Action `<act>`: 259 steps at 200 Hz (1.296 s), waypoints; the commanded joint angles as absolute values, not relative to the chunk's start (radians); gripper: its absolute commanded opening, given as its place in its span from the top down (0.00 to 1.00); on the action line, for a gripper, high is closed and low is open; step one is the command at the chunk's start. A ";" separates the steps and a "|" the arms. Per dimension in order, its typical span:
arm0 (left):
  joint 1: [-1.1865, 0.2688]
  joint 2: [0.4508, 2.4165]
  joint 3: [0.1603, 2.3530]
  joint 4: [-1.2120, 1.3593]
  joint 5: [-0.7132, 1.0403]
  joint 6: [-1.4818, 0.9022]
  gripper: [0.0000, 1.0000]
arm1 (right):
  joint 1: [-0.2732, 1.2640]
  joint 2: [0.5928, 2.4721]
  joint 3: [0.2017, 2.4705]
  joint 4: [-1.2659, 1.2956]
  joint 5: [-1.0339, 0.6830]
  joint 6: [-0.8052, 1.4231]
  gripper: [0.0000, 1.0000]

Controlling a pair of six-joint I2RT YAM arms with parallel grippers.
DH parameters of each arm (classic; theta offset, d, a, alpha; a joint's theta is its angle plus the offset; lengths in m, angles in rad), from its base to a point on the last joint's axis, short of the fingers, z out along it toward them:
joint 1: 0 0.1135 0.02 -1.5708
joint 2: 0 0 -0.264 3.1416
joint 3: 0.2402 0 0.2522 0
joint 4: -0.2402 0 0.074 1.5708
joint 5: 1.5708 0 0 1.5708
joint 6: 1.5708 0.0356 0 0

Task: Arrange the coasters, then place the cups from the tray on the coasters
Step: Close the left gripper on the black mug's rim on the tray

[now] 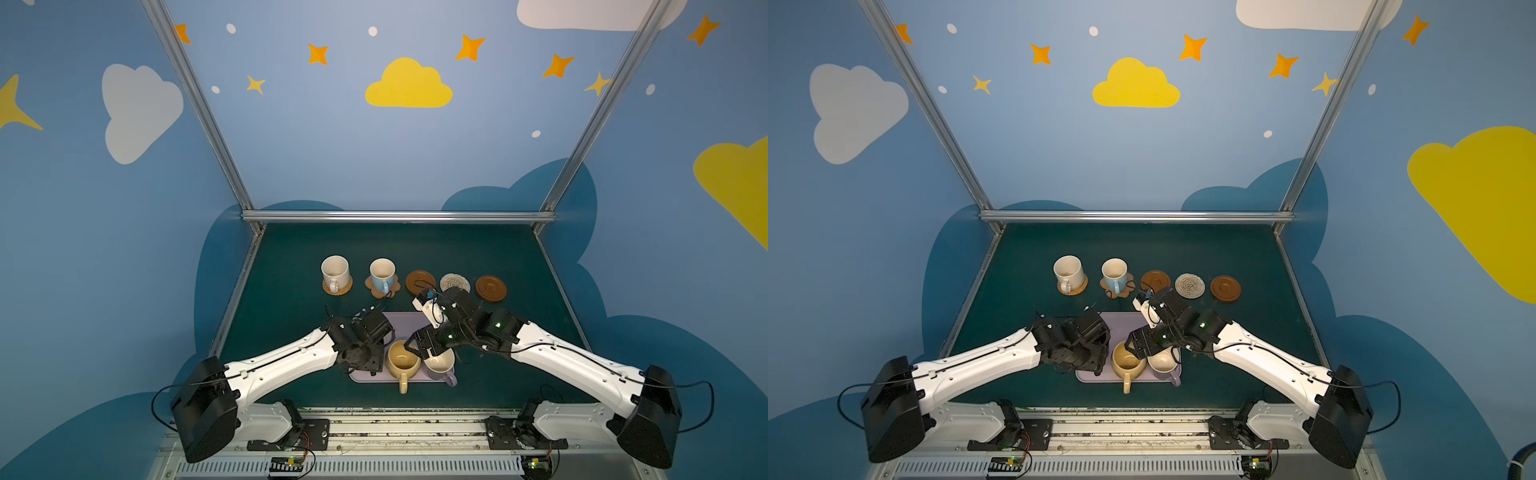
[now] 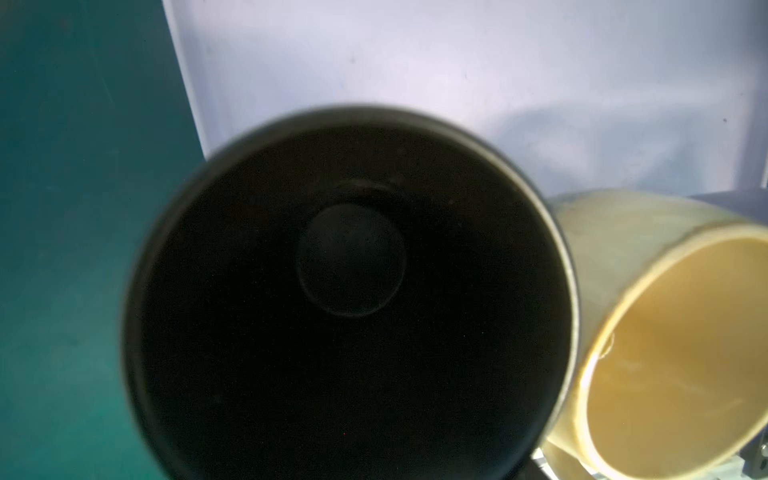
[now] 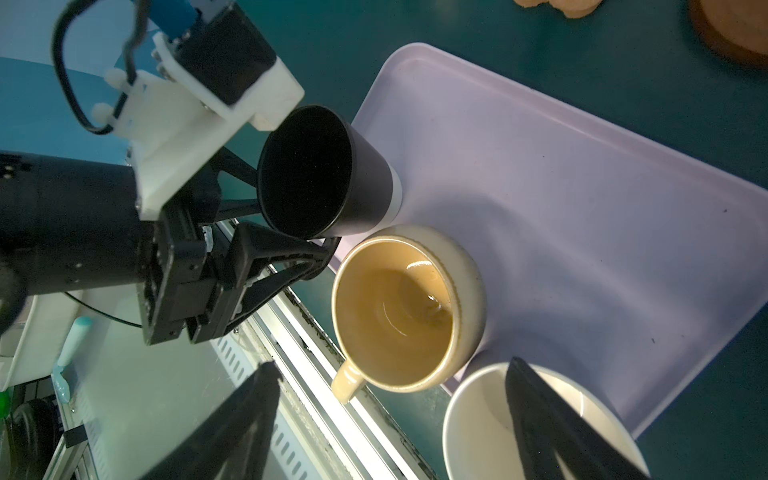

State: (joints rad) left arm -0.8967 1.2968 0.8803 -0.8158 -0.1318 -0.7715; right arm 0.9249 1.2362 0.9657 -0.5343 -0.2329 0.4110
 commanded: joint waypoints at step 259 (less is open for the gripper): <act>-0.909 1.278 0.844 -0.800 -0.210 -0.771 0.70 | 0.950 1.265 0.963 -0.448 -0.249 0.425 0.16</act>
